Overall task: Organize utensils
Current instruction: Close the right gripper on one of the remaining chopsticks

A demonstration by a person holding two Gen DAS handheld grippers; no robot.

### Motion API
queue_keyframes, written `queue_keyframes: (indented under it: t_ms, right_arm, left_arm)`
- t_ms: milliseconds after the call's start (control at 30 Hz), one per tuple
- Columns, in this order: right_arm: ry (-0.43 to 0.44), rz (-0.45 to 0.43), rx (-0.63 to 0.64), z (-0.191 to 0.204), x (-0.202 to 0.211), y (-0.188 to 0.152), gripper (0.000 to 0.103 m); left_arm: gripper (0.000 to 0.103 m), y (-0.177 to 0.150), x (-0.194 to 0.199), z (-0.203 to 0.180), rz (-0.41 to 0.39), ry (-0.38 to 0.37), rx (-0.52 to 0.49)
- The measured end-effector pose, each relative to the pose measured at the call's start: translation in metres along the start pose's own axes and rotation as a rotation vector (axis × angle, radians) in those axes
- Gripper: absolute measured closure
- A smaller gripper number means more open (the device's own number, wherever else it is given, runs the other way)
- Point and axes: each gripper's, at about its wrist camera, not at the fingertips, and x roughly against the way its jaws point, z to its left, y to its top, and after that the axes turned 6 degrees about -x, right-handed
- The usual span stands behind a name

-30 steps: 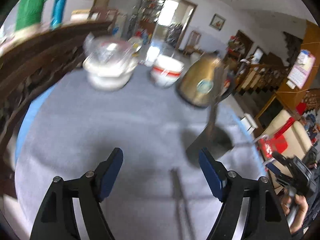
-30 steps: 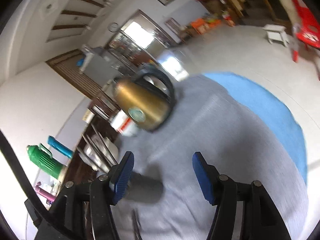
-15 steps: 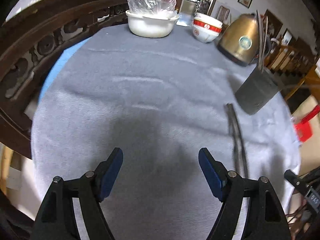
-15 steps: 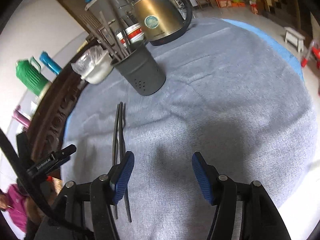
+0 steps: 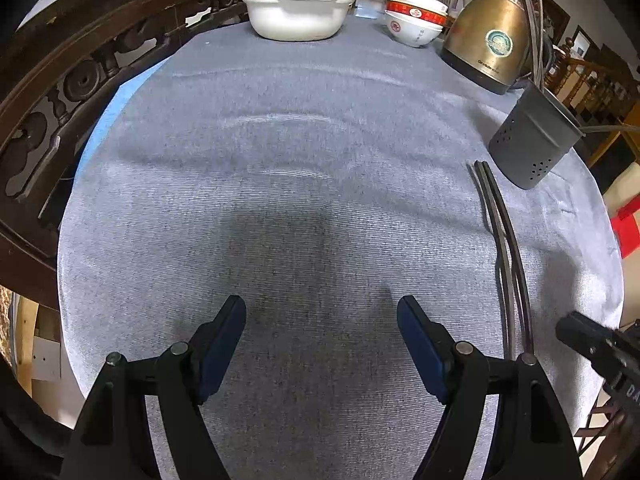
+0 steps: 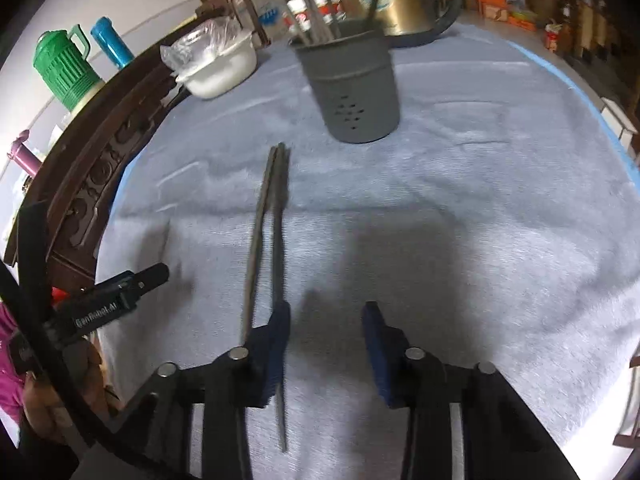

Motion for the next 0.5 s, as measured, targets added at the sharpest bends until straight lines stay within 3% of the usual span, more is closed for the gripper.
queue_keyframes:
  t_ms: [400, 500]
  right_arm:
    - [-0.035, 0.09, 0.054, 0.034, -0.039, 0.031, 0.066]
    - [-0.03, 0.098, 0.037, 0.035, -0.046, 0.034, 0.077]
  left_arm:
    - [0.025, 0.0, -0.001, -0.006, 0.012, -0.045, -0.009]
    - [0.025, 0.0, -0.001, -0.008, 0.015, -0.05, -0.012]
